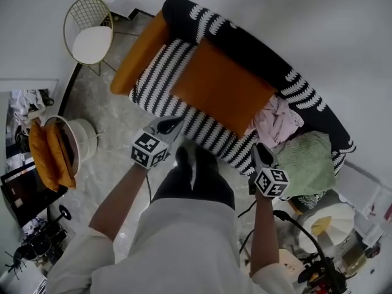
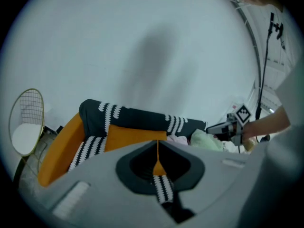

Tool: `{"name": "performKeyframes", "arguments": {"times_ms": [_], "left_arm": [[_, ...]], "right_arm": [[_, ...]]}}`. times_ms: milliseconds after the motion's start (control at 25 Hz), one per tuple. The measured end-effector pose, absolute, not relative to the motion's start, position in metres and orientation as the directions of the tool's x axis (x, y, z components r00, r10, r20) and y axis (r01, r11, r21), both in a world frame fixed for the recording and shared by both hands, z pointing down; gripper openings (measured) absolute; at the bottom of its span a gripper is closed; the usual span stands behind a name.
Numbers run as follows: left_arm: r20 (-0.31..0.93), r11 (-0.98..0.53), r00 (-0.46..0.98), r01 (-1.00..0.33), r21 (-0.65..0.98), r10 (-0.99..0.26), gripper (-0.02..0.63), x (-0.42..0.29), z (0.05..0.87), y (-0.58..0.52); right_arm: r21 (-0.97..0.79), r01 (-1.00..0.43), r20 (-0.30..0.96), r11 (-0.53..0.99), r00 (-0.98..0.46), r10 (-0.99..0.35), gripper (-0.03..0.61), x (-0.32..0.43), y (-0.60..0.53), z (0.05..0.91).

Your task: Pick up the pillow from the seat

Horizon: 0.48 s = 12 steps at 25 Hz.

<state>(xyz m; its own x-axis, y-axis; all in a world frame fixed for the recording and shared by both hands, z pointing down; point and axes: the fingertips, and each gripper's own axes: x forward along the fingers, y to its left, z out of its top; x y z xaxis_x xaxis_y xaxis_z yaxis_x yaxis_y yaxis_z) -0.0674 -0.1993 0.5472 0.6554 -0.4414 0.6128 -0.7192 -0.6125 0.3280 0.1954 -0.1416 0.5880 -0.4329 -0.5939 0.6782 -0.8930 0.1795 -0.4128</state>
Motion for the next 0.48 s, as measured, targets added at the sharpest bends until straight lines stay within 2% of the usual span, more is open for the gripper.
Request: {"name": "performKeyframes", "arguments": {"times_ms": [400, 480], "left_arm": [[0.686, -0.567, 0.615, -0.746, 0.348, -0.388, 0.044, -0.055, 0.664, -0.268], [0.699, -0.565, 0.612, -0.746, 0.354, -0.37, 0.069, -0.054, 0.688, -0.281]], "right_arm": [[-0.465, -0.879, 0.727, 0.108, -0.449, -0.52, 0.138, 0.224, -0.204, 0.699], [-0.468, -0.879, 0.74, 0.092, -0.447, -0.503, 0.155, 0.227, -0.212, 0.723]]}}
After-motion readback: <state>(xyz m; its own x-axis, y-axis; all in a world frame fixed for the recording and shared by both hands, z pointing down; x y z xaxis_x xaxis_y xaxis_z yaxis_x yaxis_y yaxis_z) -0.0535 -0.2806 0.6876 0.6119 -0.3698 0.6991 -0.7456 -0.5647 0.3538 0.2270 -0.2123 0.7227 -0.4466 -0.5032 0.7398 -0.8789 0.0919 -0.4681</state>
